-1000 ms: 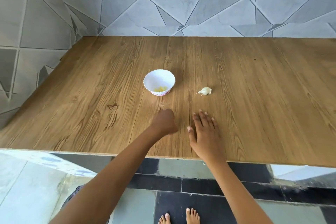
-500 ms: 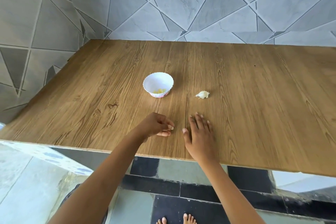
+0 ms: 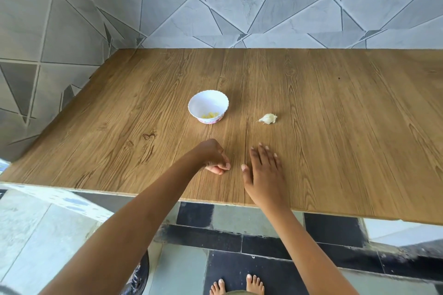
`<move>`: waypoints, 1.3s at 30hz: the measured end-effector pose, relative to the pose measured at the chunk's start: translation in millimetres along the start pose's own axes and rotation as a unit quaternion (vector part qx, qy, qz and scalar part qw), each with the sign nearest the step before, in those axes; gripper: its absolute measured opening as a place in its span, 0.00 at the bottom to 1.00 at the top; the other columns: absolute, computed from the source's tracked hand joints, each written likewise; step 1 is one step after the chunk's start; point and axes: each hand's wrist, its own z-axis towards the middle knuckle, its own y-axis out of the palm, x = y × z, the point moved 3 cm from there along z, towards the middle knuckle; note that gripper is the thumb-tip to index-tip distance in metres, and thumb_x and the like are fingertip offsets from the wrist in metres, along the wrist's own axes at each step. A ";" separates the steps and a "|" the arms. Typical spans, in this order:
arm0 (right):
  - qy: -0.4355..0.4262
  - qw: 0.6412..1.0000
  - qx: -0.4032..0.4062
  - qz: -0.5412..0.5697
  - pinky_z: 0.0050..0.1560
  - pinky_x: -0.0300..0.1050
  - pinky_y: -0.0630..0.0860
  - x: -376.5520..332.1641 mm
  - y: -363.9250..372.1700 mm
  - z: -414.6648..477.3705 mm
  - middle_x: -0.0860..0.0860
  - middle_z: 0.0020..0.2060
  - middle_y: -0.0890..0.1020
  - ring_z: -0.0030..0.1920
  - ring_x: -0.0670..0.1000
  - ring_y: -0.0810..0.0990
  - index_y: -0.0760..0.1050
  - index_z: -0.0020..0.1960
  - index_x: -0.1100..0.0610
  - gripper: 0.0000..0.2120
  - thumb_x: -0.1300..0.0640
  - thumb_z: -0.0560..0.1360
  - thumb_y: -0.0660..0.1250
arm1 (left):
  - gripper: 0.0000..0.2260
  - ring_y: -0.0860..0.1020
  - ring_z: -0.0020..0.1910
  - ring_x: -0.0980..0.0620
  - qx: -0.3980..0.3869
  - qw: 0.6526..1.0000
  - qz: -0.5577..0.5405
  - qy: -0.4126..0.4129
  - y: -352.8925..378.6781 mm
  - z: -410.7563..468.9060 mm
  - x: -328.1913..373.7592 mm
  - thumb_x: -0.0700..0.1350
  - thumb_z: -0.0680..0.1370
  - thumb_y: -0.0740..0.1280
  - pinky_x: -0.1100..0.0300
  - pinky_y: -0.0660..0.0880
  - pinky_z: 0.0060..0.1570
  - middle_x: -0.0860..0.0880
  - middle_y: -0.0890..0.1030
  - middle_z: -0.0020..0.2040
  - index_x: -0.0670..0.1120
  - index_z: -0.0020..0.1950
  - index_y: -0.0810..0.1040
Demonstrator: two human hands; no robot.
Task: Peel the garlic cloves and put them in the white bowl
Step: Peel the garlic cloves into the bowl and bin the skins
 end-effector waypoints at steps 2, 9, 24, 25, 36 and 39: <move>0.002 1.000 -0.004 0.006 0.66 0.57 0.63 -0.1 -0.3 0.3 0.61 0.64 0.75 0.66 0.60 0.73 0.75 0.64 0.63 0.26 0.48 0.76 0.51 | 0.04 0.81 0.37 0.53 0.012 1.000 0.022 0.009 1.8 1.0 1.7 0.33 0.72 0.72 0.66 0.79 0.34 0.44 0.81 0.37 0.35 0.46 0.81; -0.023 0.981 0.006 0.193 0.66 0.51 0.70 4.3 -8.2 -0.4 0.57 0.61 0.78 0.64 0.57 0.74 0.76 0.61 0.62 0.15 0.58 0.77 0.66 | 0.05 0.82 0.35 0.55 0.012 0.994 -0.080 0.076 -1.8 -7.1 -15.9 0.33 0.71 0.72 0.65 0.80 0.38 0.43 0.82 0.39 0.35 0.46 0.81; 0.146 0.722 -0.263 0.624 0.40 0.38 0.75 -15.6 -22.0 13.6 0.51 0.39 0.82 0.38 0.46 0.78 0.78 0.48 0.61 0.08 0.57 0.76 0.66 | 0.02 0.81 0.37 0.56 0.008 0.967 -0.163 0.194 -8.1 -26.3 -20.7 0.38 0.75 0.70 0.65 0.78 0.40 0.50 0.83 0.35 0.43 0.42 0.80; 0.140 0.722 -0.268 0.622 0.40 0.38 0.74 -17.1 -21.3 13.5 0.50 0.38 0.80 0.38 0.46 0.77 0.78 0.47 0.60 0.06 0.57 0.77 0.65 | 0.02 0.81 0.36 0.56 0.017 0.968 -0.151 0.201 -7.6 -27.0 -19.8 0.39 0.75 0.70 0.66 0.78 0.39 0.50 0.82 0.35 0.43 0.42 0.80; -0.151 0.926 -0.081 0.335 0.35 0.31 0.66 -20.7 -31.1 21.8 0.44 0.35 0.72 0.35 0.38 0.71 0.70 0.42 0.62 0.06 0.70 0.75 0.64 | 0.02 0.82 0.34 0.56 -0.061 0.963 -0.241 0.102 -3.9 -21.2 -27.5 0.36 0.74 0.69 0.66 0.79 0.39 0.47 0.83 0.33 0.38 0.42 0.80; -0.128 0.930 -0.098 0.331 0.34 0.32 0.66 -21.1 -25.0 21.3 0.48 0.35 0.74 0.33 0.39 0.70 0.70 0.41 0.60 0.06 0.68 0.75 0.65 | 0.02 0.82 0.34 0.56 -0.034 0.964 -0.244 0.099 -1.8 -19.8 -28.0 0.35 0.74 0.69 0.67 0.79 0.37 0.46 0.82 0.33 0.37 0.42 0.79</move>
